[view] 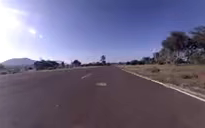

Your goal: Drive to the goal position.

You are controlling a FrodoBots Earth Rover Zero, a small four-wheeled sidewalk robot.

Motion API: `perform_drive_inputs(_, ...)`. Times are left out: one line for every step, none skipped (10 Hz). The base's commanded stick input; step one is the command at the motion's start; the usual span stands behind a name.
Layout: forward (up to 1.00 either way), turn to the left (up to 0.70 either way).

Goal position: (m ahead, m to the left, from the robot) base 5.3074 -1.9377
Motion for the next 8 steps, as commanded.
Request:
perform_drive_inputs(1.0, -0.17)
perform_drive_inputs(1.0, -0.27)
perform_drive_inputs(1.0, -0.35)
perform_drive_inputs(1.0, -0.4)
perform_drive_inputs(1.0, -0.39)
perform_drive_inputs(1.0, -0.38)
perform_drive_inputs(1.0, -0.29)
perform_drive_inputs(1.0, -0.17)
